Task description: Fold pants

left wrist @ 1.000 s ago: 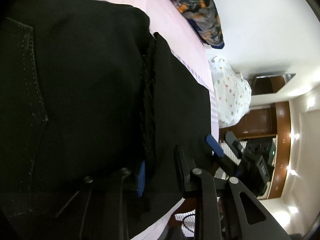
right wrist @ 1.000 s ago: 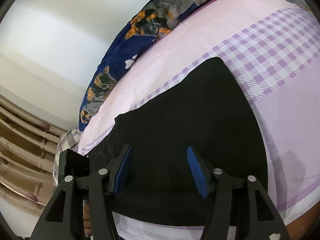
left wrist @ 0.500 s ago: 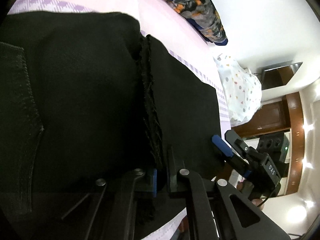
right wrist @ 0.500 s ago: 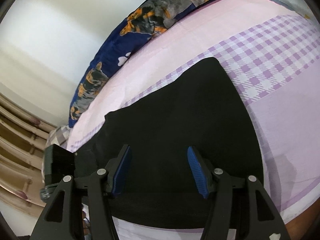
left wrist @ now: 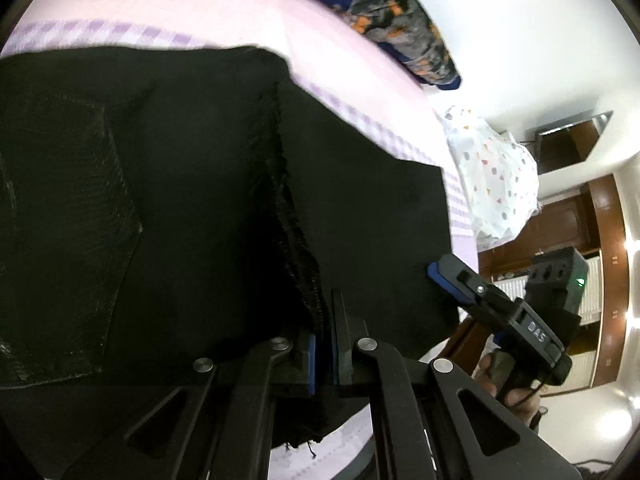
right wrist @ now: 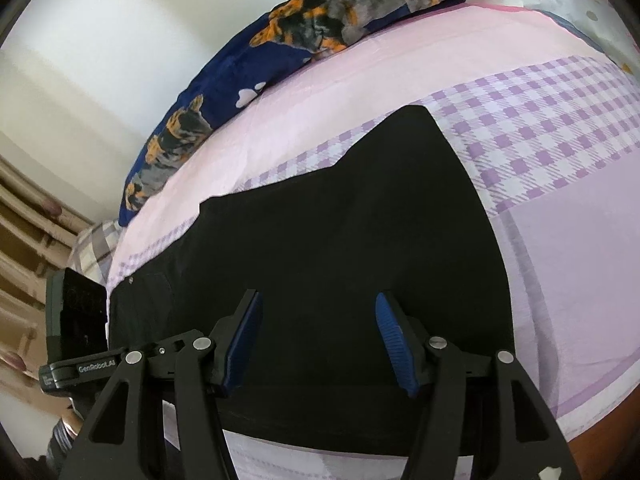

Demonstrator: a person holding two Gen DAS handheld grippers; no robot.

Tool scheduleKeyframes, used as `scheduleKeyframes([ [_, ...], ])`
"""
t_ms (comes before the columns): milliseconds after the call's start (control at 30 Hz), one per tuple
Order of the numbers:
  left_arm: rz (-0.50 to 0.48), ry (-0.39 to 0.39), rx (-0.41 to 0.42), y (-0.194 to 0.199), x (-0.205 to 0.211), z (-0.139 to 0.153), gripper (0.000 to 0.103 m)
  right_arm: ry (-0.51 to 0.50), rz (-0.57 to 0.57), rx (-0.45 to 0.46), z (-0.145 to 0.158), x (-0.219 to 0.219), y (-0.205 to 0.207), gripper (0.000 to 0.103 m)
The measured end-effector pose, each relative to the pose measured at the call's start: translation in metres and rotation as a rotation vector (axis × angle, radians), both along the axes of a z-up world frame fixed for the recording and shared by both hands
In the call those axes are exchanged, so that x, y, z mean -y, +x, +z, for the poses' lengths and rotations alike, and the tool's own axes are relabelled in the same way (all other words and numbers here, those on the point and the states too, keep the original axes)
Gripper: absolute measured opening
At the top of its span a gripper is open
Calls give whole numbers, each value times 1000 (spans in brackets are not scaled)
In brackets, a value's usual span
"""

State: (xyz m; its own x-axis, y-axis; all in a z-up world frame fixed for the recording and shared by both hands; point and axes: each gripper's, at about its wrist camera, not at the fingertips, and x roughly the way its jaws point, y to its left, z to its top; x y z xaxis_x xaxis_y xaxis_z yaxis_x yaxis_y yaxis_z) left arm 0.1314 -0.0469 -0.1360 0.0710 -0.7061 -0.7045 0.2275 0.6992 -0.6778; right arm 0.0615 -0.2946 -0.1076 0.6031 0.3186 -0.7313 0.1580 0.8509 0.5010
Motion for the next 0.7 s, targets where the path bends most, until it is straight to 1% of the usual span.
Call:
scheduleKeyframes([
  [67, -1, 26, -4, 0, 3, -6, 5, -38, 15, -17, -2, -5, 2, 57],
  [100, -1, 27, 2, -1, 3, -6, 5, -55, 23, -22, -2, -7, 2, 57],
  [167, -15, 53, 28, -2, 7, -3, 6, -87, 39, -29, -4, -11, 3, 58],
  [333, -51, 158, 108, -7, 21, 7, 10, -97, 48, -31, -5, -13, 4, 63],
  [400, -53, 195, 135, -9, 22, 11, 16, -106, 53, -30, -5, -14, 3, 63],
  [467, -40, 236, 168, -11, 21, 15, 19, -109, 56, -30, -5, -14, 3, 64],
  [567, -2, 287, 247, -16, 16, 27, 19, -108, 62, -30, -5, -14, 3, 64],
  [667, 50, 343, 368, -22, 13, 48, 19, -105, 66, -22, -4, -13, 4, 64],
  [700, 58, 348, 396, -25, 12, 52, 19, -108, 66, -15, -3, -12, 3, 64],
])
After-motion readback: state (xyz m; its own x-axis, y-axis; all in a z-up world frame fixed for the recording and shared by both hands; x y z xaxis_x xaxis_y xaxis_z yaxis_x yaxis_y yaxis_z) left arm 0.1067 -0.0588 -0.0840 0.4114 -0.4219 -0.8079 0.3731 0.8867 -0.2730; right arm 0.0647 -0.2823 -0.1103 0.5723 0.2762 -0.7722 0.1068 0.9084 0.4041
